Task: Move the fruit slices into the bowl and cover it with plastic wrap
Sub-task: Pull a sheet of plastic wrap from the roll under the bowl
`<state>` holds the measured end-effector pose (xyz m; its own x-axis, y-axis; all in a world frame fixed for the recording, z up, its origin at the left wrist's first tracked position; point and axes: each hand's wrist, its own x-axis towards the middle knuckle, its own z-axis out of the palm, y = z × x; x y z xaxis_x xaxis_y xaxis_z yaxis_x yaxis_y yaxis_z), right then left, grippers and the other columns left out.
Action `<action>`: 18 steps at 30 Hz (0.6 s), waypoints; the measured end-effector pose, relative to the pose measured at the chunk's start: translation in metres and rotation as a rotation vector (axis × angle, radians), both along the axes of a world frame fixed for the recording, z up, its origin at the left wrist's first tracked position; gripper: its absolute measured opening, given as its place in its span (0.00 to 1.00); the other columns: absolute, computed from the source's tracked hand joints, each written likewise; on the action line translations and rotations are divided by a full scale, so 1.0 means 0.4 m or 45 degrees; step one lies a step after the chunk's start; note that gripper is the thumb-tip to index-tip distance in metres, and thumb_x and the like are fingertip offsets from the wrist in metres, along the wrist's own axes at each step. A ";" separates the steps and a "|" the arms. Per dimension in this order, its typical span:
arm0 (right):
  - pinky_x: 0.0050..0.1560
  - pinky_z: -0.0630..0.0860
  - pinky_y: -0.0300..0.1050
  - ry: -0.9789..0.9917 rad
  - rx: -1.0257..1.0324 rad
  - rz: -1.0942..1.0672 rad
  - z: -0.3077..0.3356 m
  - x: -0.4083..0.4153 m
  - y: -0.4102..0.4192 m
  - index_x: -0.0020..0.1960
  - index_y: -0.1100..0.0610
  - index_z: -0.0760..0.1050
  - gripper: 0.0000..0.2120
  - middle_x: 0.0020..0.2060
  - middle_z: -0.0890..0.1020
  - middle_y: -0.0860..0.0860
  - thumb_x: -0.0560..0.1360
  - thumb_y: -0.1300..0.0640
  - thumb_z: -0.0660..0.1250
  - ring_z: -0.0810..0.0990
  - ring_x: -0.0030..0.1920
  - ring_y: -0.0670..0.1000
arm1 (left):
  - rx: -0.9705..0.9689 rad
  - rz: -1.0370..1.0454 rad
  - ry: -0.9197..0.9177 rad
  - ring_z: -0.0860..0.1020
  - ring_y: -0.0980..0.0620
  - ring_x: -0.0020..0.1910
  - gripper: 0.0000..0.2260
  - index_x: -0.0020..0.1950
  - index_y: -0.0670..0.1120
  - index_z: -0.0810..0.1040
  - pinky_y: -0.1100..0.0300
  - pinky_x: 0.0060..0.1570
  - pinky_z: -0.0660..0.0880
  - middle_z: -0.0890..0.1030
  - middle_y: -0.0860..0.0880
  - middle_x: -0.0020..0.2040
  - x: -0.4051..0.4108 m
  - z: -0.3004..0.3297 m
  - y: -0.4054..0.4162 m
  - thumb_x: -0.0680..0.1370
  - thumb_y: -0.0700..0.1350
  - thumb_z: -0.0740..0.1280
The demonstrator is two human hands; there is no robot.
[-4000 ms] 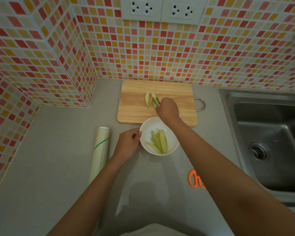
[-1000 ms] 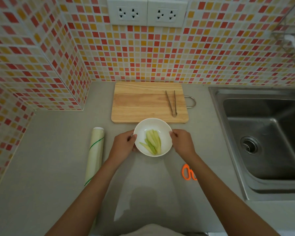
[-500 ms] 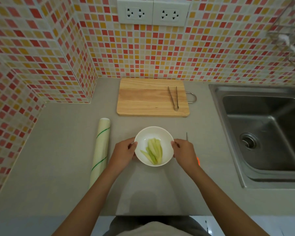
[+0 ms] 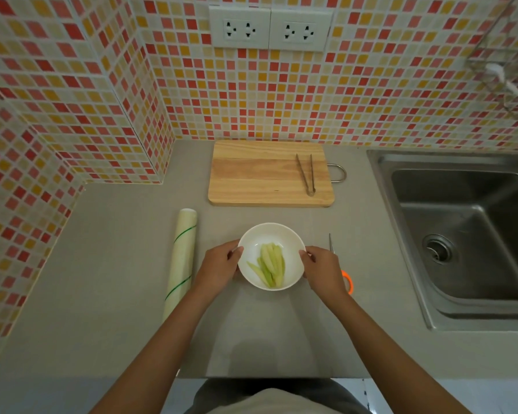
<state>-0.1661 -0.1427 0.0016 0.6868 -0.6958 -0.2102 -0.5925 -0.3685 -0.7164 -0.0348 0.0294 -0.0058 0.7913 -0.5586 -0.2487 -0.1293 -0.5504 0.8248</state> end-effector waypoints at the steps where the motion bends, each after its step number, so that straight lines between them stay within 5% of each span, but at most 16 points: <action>1: 0.44 0.76 0.51 -0.005 0.009 -0.001 0.000 -0.001 -0.002 0.44 0.66 0.78 0.14 0.36 0.81 0.64 0.79 0.57 0.61 0.80 0.40 0.62 | 0.007 0.016 -0.017 0.81 0.46 0.44 0.12 0.58 0.45 0.82 0.54 0.50 0.76 0.84 0.46 0.45 0.002 0.005 0.003 0.81 0.45 0.60; 4: 0.51 0.75 0.46 -0.004 0.004 -0.047 0.003 -0.006 -0.010 0.62 0.59 0.77 0.18 0.46 0.84 0.60 0.79 0.49 0.62 0.82 0.48 0.57 | 0.093 0.216 -0.272 0.79 0.43 0.52 0.13 0.62 0.42 0.79 0.54 0.54 0.73 0.81 0.42 0.54 0.025 0.020 0.036 0.81 0.45 0.61; 8: 0.51 0.74 0.45 0.022 -0.033 -0.050 0.002 -0.011 -0.026 0.64 0.58 0.76 0.20 0.43 0.84 0.58 0.78 0.47 0.63 0.82 0.46 0.55 | 0.430 0.430 -0.655 0.73 0.36 0.51 0.15 0.61 0.39 0.77 0.46 0.49 0.73 0.74 0.37 0.51 0.066 0.026 0.124 0.78 0.44 0.65; 13: 0.44 0.71 0.41 0.008 -0.047 -0.093 0.005 -0.017 -0.027 0.63 0.56 0.76 0.19 0.32 0.79 0.48 0.77 0.46 0.63 0.79 0.39 0.50 | 0.731 0.405 -0.425 0.72 0.35 0.57 0.20 0.62 0.37 0.73 0.43 0.51 0.72 0.73 0.34 0.57 0.069 -0.004 0.170 0.79 0.52 0.62; 18: 0.43 0.71 0.42 0.003 -0.033 -0.090 0.013 -0.023 -0.027 0.62 0.55 0.76 0.19 0.28 0.76 0.44 0.77 0.45 0.63 0.78 0.36 0.48 | 0.701 0.372 -0.346 0.76 0.34 0.53 0.23 0.61 0.37 0.72 0.45 0.49 0.73 0.74 0.35 0.55 0.068 -0.028 0.174 0.81 0.55 0.56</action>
<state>-0.1752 -0.1534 0.0067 0.6350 -0.7480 -0.1931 -0.6196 -0.3438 -0.7056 -0.0076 0.0989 -0.0169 0.9650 -0.1611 -0.2068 -0.0743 -0.9246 0.3736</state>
